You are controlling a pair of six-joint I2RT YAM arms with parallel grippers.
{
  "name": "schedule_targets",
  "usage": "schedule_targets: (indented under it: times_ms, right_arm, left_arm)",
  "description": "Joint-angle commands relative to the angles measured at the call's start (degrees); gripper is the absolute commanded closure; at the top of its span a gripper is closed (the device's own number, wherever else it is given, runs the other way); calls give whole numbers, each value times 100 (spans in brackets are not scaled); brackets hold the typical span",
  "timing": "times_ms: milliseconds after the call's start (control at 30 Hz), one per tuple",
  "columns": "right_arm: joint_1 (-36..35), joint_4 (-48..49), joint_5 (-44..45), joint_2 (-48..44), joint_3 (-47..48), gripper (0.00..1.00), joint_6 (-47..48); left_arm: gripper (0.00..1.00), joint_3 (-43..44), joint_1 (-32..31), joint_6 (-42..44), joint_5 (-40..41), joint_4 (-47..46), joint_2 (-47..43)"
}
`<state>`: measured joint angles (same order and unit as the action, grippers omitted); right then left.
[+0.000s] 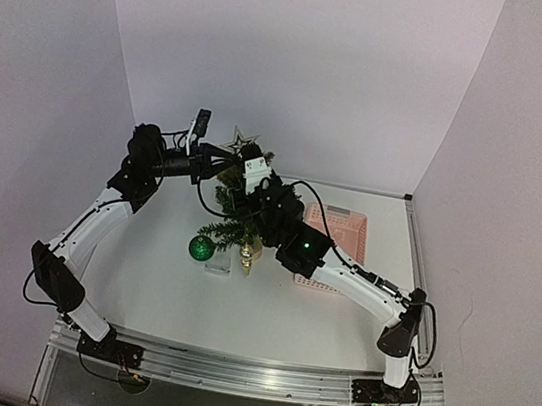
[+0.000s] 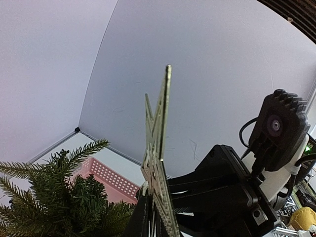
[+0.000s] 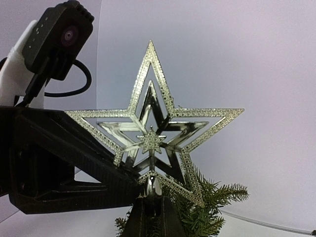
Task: Decorate the small christmas tree
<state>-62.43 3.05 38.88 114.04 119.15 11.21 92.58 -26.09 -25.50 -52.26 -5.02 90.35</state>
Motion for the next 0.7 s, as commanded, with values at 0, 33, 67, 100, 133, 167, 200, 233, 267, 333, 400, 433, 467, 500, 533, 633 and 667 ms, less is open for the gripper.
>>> schedule_targets:
  times_ms: [0,33,67,100,133,167,200,233,267,333,400,433,467,500,533,633,667]
  right_arm:
    - [-41,214,176,-82,-32,100,70]
    - [-45,214,184,-91,-51,100,66]
    - [-43,214,195,-103,-73,100,70]
    - [-46,214,211,-117,-95,100,72]
    - [-48,214,226,-130,-118,100,73]
    - [-47,214,245,-145,-140,100,74]
    - [-43,214,265,-158,-165,100,76]
    - [-43,214,275,-165,-190,100,84]
    - [-41,214,279,-176,-210,100,92]
    - [-45,214,237,-206,-267,100,113]
    - [-42,214,112,-238,-331,100,161]
    - [-41,214,50,-259,-374,96,194]
    - [-39,214,9,-289,-425,87,220]
    - [-37,214,-9,-327,-475,73,234]
    - [-37,213,-8,-365,-516,62,251]
    - [-32,206,-63,-531,-683,47,297]
    - [-29,203,-93,-620,-750,44,313]
  left_arm:
    - [97,32,7,21,24,-131,-174]
    - [98,32,7,19,23,-132,-175]
    - [99,35,8,20,26,-128,-179]
    - [99,41,9,22,28,-120,-179]
    - [100,46,11,25,30,-112,-179]
    - [100,51,10,24,33,-104,-175]
    - [100,54,7,20,38,-95,-168]
    - [100,55,8,17,39,-93,-165]
    - [100,56,8,13,39,-95,-161]
    - [100,46,6,15,35,-92,-161]
    - [100,30,7,73,18,-88,-176]
    - [100,22,7,108,4,-89,-181]
    - [100,17,9,150,-19,-93,-184]
    - [100,15,13,199,-53,-97,-184]
    - [100,20,20,245,-87,-101,-184]
    - [100,56,50,371,-147,-83,-151]
    - [100,84,70,411,-147,-77,-135]
